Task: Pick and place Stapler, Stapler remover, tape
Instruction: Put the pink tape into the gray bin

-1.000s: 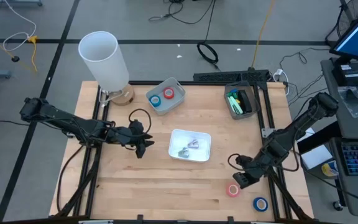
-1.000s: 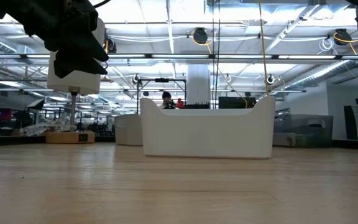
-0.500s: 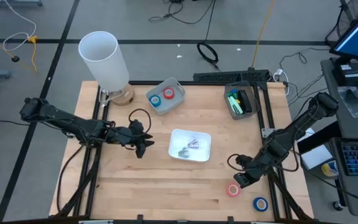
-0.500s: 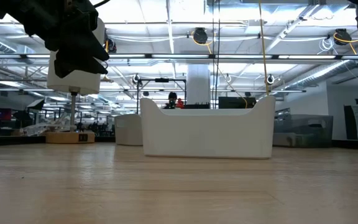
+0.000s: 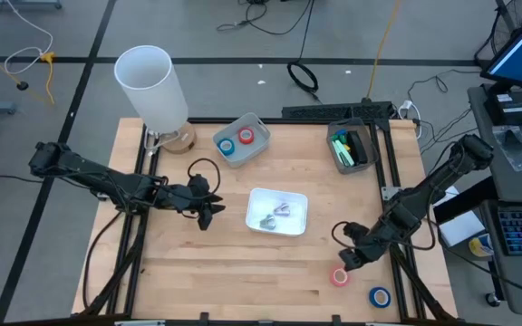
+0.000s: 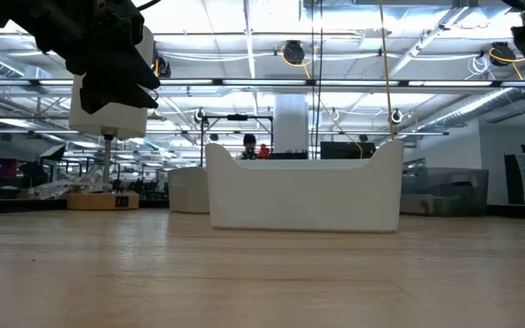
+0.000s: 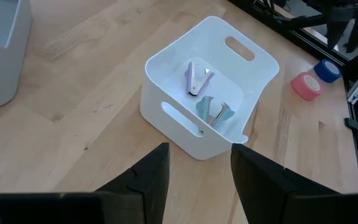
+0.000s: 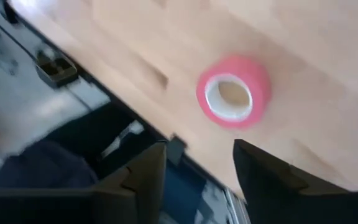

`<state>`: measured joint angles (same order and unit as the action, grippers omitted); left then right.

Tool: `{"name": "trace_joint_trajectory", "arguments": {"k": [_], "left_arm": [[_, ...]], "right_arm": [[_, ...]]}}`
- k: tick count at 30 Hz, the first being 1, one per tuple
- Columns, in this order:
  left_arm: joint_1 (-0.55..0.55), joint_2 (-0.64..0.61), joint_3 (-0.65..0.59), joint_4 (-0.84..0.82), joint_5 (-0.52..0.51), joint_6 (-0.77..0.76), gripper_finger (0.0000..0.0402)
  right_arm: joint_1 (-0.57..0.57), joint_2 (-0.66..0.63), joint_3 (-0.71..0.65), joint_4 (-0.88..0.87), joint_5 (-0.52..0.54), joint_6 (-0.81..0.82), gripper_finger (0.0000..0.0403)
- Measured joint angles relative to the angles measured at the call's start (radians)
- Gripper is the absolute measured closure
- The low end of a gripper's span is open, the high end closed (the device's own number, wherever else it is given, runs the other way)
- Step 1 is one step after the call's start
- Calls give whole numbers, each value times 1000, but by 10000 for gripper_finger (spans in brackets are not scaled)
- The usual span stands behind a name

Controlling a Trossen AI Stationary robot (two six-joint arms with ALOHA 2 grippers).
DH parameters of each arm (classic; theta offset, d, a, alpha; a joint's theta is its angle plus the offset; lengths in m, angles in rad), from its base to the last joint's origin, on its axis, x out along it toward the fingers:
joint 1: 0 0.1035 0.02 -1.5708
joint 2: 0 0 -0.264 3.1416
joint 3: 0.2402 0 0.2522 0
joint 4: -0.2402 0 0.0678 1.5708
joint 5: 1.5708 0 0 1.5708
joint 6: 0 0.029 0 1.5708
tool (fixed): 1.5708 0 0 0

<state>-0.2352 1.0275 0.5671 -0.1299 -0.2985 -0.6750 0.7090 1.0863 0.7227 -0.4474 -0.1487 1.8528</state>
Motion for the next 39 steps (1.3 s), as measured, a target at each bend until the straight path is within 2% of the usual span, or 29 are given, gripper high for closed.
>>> {"name": "trace_joint_trajectory", "arguments": {"k": [3, 7, 17, 22, 32, 39], "left_arm": [[0, 0, 0, 0, 0, 0, 231], [0, 0, 0, 0, 0, 1, 231], [0, 0, 0, -1, 0, 20, 231], [0, 0, 0, -1, 0, 21, 231], [0, 0, 0, -1, -18, 26, 231], [0, 0, 0, -1, -18, 26, 231]], "right_arm": [[-1, 0, 0, 0, 53, -3, 202], [0, 0, 0, -23, 42, -29, 188], [0, 25, 0, -43, 22, -34, 194], [0, 91, 0, -43, -65, -51, 196], [-4, 229, 0, 93, -62, -90, 194], [-4, 323, 0, 91, -62, -115, 195]]}}
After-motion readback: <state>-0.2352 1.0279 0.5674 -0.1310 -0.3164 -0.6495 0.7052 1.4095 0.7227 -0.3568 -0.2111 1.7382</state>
